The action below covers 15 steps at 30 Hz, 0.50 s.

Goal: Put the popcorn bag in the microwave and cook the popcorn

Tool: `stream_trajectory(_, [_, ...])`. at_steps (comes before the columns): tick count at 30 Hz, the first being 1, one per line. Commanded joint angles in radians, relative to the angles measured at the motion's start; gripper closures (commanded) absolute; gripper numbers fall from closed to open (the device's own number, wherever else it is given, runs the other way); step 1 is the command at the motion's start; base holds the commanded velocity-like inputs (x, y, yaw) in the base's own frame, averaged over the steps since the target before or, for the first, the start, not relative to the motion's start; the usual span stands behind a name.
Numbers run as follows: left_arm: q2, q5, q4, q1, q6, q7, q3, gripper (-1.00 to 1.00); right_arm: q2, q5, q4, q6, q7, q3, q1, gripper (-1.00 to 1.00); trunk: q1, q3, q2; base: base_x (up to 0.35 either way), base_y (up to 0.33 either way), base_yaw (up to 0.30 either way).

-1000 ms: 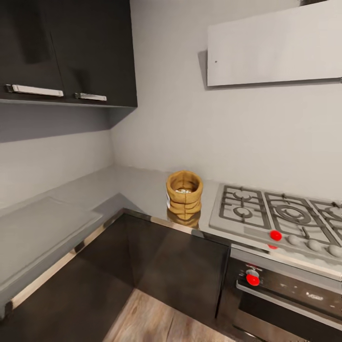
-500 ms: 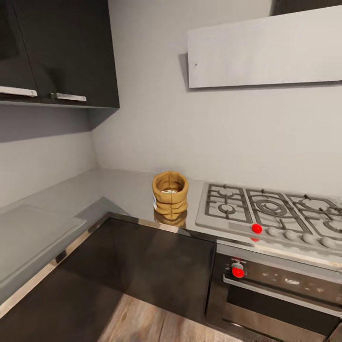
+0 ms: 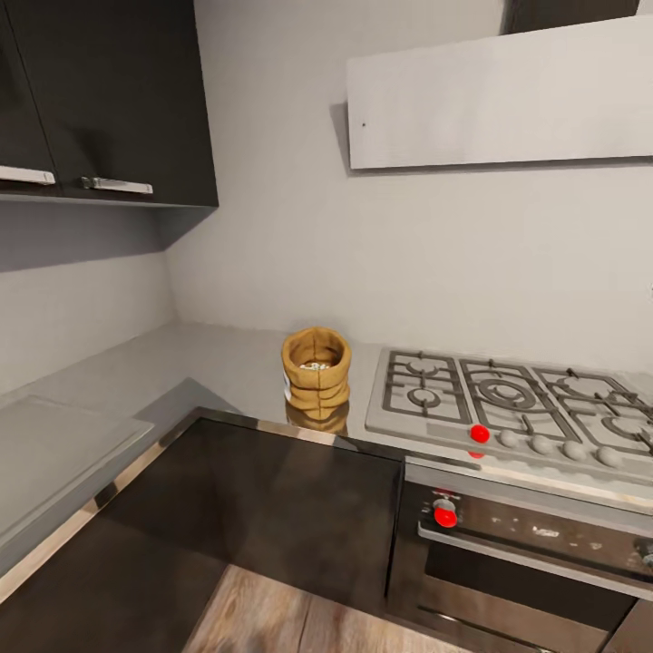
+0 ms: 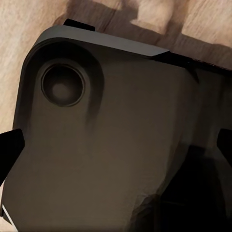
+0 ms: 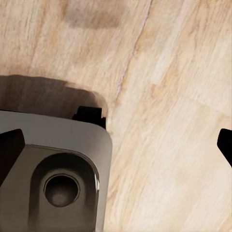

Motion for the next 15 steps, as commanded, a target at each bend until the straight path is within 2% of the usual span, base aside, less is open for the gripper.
stream_trajectory(1, [0.0,0.005,-0.001,0.0,-0.001,0.001,0.001,-1.0,0.0,0.002,0.003,-0.005,0.002,0.007,-0.001,-1.0,0.0,-0.001,-0.001,0.0,0.0,0.0])
stream_trajectory(15, [-0.001,0.003,-0.001,0.0,-0.003,0.0,0.0,-1.0,0.001,0.003,0.003,-0.005,0.002,0.007,-0.001,-1.0,0.0,-0.001,-0.001,0.0,0.0,0.0])
